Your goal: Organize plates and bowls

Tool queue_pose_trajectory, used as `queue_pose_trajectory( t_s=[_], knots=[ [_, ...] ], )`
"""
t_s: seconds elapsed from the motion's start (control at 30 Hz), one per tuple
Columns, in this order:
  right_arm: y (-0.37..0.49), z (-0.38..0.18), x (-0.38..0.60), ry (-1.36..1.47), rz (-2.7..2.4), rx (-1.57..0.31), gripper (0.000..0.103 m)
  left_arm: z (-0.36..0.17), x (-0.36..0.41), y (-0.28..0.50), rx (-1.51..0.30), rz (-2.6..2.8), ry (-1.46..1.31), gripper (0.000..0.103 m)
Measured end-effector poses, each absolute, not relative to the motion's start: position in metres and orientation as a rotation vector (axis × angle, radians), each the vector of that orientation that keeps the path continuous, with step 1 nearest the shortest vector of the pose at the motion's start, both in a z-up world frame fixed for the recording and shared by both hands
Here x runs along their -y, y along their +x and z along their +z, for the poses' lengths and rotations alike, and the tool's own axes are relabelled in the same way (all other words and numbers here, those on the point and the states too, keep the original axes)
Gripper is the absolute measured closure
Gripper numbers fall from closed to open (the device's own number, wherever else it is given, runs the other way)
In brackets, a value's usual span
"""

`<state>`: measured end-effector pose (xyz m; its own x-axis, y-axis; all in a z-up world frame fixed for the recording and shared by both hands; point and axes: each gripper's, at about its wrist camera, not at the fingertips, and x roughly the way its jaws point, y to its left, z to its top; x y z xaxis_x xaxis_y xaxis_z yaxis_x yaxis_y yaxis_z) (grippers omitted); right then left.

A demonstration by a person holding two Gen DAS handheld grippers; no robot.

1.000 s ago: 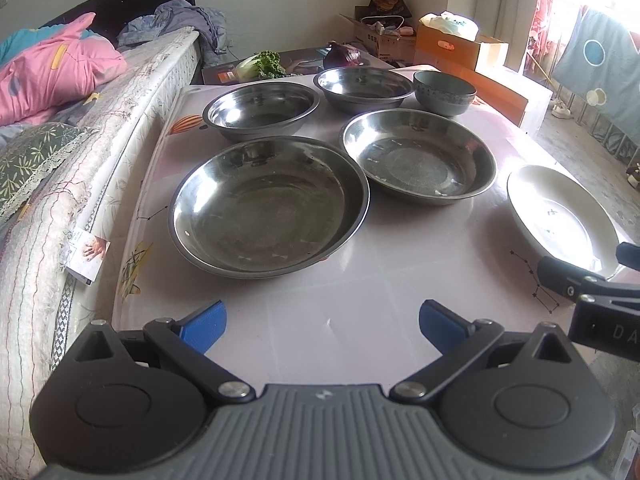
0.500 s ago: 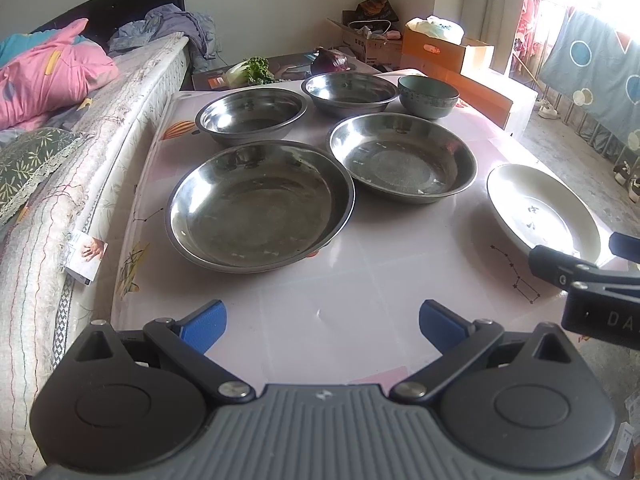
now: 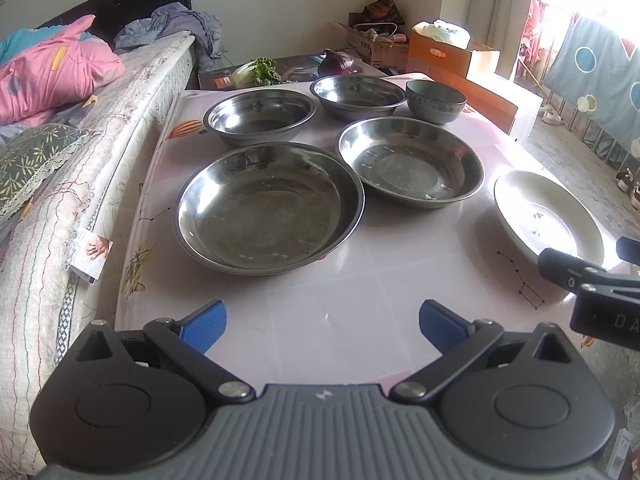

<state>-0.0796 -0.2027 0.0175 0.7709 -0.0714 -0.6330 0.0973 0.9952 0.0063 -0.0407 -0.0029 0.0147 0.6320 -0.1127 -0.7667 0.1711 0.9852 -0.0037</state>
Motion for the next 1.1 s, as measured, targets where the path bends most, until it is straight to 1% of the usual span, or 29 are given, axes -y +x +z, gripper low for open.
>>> queue_pose_trajectory(
  t_s=[1.1],
  knots=[
    [-0.069, 0.009, 0.196, 0.022, -0.093, -0.713, 0.001, 0.005, -0.002, -0.031, -0.907, -0.144, 0.06, 0.0]
  ],
)
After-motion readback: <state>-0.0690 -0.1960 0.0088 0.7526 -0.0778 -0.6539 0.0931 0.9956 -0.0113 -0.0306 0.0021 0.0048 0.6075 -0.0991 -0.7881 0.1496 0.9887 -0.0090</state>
